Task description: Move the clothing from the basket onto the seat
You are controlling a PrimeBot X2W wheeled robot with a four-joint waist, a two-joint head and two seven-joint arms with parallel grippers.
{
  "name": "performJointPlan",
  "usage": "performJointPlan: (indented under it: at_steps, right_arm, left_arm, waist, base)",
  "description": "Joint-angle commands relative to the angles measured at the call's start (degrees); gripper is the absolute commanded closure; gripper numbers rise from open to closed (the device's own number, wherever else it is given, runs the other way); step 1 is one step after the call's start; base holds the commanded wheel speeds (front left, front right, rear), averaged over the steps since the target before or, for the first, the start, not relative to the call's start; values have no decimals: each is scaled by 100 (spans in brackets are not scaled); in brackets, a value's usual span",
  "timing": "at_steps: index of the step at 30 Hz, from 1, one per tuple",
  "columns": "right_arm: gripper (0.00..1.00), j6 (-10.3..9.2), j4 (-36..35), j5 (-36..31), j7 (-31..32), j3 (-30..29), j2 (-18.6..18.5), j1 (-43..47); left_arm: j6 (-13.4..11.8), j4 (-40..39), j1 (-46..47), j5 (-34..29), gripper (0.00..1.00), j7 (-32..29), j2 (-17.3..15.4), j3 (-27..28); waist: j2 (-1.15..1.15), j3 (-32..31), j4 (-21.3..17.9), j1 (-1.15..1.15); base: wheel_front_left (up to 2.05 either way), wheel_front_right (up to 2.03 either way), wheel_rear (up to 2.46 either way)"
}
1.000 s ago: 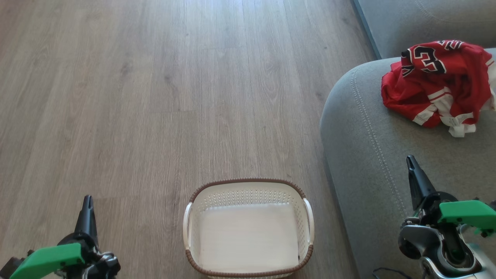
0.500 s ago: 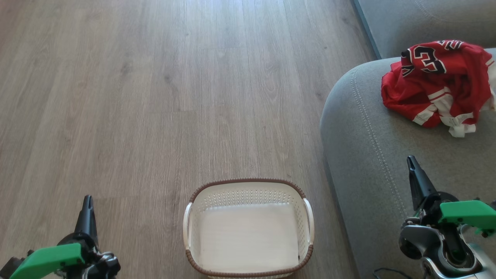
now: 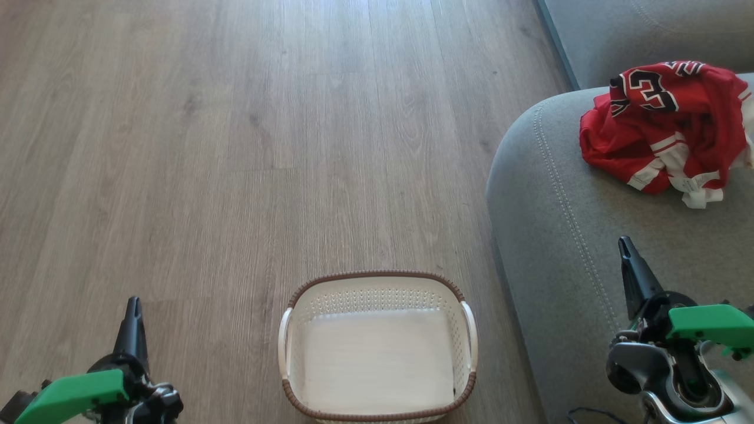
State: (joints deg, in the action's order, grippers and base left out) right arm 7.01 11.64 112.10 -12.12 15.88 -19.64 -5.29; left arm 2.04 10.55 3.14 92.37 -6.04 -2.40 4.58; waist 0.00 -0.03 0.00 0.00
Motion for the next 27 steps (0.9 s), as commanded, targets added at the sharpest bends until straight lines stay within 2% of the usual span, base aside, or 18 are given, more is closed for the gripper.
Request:
performJointPlan:
  at_steps: [1, 27]
  right_arm:
    - [100, 47, -216, 39, -51, 82, -143, -230]
    - [100, 47, -234, 74, -89, 123, -176, -235]
  left_arm:
    - [44, -201, 262, -15, 100, -32, -53, 198]
    - [44, -202, 261, -16, 100, -33, -52, 199]
  waist:
    - [0, 0, 0, 0]
    - [0, 0, 0, 0]
  base:
    - [0, 0, 0]
    - [0, 0, 0]
